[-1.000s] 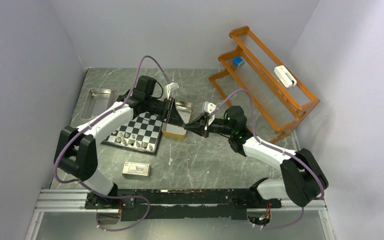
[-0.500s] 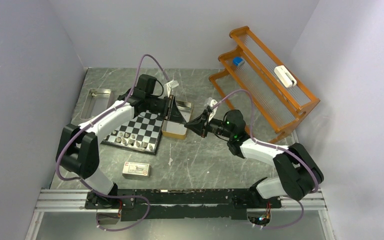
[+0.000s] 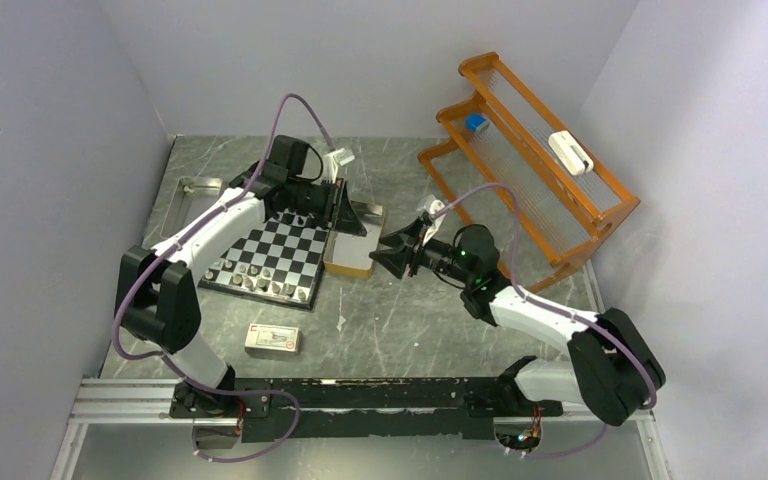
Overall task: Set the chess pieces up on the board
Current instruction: Place the chess piece on the chessboard.
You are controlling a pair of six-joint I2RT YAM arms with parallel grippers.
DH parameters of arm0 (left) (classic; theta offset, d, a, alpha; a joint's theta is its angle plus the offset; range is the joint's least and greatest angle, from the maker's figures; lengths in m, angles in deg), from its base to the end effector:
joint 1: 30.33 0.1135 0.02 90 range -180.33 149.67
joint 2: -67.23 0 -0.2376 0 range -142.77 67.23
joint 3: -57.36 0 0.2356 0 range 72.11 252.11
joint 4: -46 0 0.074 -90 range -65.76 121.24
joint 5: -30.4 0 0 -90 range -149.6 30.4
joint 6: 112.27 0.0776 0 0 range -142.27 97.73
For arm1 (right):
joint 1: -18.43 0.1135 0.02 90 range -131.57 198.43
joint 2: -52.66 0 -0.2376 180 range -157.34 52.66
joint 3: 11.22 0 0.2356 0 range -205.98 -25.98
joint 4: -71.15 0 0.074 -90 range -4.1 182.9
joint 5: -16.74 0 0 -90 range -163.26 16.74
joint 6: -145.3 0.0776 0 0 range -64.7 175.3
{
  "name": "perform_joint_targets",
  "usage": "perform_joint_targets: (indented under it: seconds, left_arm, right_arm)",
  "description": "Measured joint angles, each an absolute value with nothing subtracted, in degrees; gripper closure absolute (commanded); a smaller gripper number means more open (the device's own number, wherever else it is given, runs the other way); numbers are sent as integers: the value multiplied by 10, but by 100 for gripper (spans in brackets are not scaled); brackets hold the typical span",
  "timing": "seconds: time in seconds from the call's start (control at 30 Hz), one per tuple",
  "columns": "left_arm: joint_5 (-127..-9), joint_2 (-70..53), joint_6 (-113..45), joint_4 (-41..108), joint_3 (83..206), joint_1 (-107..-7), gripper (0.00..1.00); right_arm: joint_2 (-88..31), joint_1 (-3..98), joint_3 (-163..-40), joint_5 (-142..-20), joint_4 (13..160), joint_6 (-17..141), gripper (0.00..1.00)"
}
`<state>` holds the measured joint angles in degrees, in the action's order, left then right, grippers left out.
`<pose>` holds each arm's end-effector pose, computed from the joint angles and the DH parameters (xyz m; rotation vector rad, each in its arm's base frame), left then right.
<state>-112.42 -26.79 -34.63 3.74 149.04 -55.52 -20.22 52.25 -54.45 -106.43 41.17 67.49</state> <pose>0.2978 -0.2084 0.2560 0.7368 2.2474 -1.4006 0.2204 0.1988 0.2248 -0.7717 1.4831 1.0686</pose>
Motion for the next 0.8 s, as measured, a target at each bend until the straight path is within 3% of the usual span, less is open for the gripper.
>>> perform_joint_targets:
  seconds: [0.17,0.3,0.8]
  left_arm:
    - [-1111,-253,-401,77,1415,-541,85]
    - [-1110,-235,-466,121,1359,-541,87]
    - [-1078,-247,-461,82,1393,-541,87]
  right_arm:
    - [-169,574,-544,-976,413,662,36]
    - [-168,604,-544,-940,427,612,35]
    - [-128,642,-596,-1049,643,52,42]
